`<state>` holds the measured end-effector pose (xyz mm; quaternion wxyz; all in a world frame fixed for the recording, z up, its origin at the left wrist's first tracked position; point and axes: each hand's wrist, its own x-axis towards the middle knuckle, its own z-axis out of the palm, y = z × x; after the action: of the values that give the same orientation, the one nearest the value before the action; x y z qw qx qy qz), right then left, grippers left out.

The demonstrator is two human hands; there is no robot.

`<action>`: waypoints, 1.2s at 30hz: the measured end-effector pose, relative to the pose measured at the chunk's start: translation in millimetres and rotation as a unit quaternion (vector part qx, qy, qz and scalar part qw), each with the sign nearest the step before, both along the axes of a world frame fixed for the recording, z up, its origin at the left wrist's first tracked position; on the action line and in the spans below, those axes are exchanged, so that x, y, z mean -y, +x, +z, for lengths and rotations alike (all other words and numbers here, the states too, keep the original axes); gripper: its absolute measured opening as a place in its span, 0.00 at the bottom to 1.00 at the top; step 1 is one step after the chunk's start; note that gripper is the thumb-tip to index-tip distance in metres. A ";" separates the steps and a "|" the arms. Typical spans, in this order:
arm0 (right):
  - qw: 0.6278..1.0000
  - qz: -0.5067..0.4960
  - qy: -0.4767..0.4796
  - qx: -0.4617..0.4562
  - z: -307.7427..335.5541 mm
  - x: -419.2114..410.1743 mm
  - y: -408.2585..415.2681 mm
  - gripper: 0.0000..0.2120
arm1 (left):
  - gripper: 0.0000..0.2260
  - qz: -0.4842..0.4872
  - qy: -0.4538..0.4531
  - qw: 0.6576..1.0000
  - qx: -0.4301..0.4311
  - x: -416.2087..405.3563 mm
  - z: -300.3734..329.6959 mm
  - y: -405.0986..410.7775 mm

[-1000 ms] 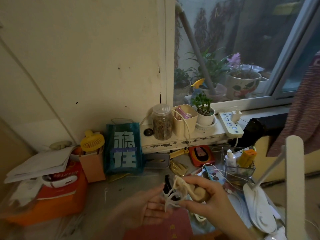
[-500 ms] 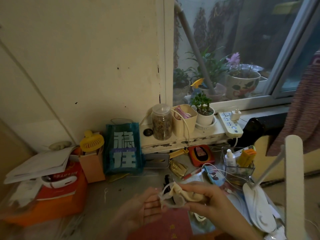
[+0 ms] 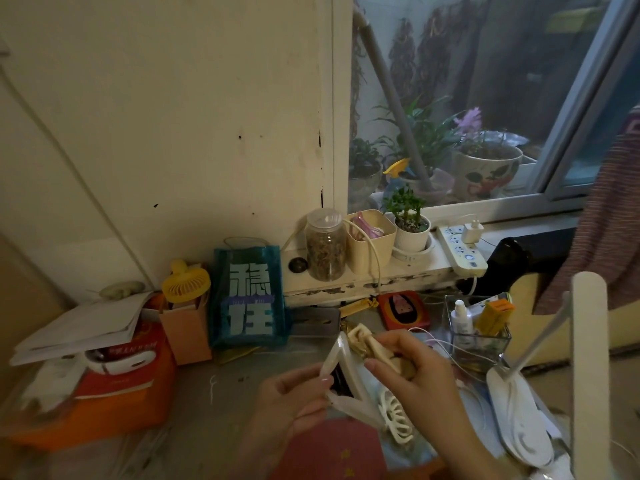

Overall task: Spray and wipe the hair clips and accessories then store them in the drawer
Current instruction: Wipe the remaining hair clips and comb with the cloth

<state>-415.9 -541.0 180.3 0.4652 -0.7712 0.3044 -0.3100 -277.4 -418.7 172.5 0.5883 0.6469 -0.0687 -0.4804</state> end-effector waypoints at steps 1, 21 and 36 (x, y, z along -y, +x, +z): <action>1.000 -0.003 -0.014 -0.008 -1.1 -1.2 3.1 0.08 | 0.10 0.001 -0.006 1.000 0.005 0.4 1.2 -1.5; 0.993 0.083 0.075 0.023 -20.6 -14.2 1.8 0.20 | 0.17 0.045 -0.087 0.995 0.034 -2.2 2.0 -1.5; 0.994 0.077 0.067 -0.032 -19.0 -9.2 -9.8 0.21 | 0.13 0.094 -0.039 0.993 0.062 -5.3 -8.0 2.1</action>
<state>-425.6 -531.8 161.2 0.5282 -0.7692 0.2789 -0.2271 -275.3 -413.4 164.5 0.6502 0.6556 -0.0624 -0.3788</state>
